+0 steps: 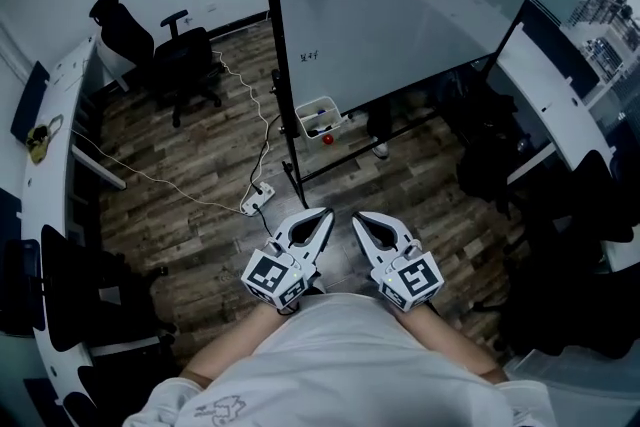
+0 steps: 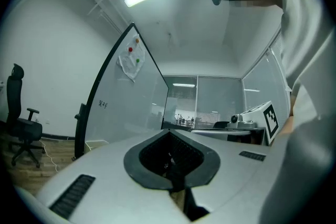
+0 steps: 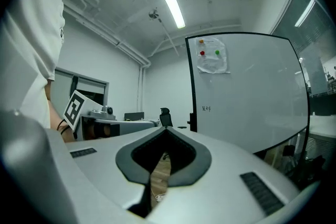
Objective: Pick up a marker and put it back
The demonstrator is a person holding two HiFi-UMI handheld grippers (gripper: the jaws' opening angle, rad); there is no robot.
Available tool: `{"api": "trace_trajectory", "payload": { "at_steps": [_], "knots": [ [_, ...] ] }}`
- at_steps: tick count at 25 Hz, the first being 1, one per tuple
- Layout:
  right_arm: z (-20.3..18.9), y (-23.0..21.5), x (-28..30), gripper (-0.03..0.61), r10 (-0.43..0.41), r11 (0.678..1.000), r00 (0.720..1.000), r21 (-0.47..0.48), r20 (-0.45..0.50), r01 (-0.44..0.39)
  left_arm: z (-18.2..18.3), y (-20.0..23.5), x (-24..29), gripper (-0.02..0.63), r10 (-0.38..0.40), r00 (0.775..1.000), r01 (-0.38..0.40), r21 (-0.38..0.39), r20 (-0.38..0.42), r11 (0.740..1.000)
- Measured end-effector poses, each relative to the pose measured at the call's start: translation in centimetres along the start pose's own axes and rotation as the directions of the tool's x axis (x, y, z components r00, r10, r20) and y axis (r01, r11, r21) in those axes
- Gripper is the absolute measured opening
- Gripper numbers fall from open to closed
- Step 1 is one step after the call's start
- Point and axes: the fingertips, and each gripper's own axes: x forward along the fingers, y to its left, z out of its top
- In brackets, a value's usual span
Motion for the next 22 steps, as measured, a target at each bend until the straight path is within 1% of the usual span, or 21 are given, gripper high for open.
{"api": "trace_trajectory", "payload": {
  "at_steps": [4, 8, 11, 17, 22],
  "knots": [
    [-1.3, 0.8, -4.7, 0.009, 0.007, 1.000, 0.999, -0.008, -0.041, -0.007, -1.5, -3.5, -0.8, 0.005, 0.040, 0.999, -0.040, -0.033, 0.002, 0.999],
    [-0.8, 1.8, -8.8, 0.009, 0.005, 1.000, 0.999, -0.024, -0.041, -0.006, -2.2, -7.2, -1.5, 0.005, 0.055, 0.998, -0.055, -0.033, -0.006, 0.998],
    [-1.4, 2.0, -11.6, 0.009, -0.011, 1.000, 0.999, -0.018, -0.044, 0.011, -3.1, -9.3, -2.0, 0.005, 0.066, 0.998, -0.067, -0.044, -0.018, 0.997],
    [-1.6, 2.5, -15.1, 0.009, -0.029, 0.999, 0.999, 0.031, -0.034, 0.030, -3.7, -13.1, -2.9, 0.005, 0.055, 0.998, -0.056, -0.040, -0.027, 0.998],
    [-1.6, 2.7, -17.0, 0.009, -0.029, 0.999, 0.999, 0.036, -0.025, 0.030, -3.8, -14.8, -3.1, 0.005, 0.056, 0.998, -0.056, -0.032, -0.010, 0.998]
  ]
}}
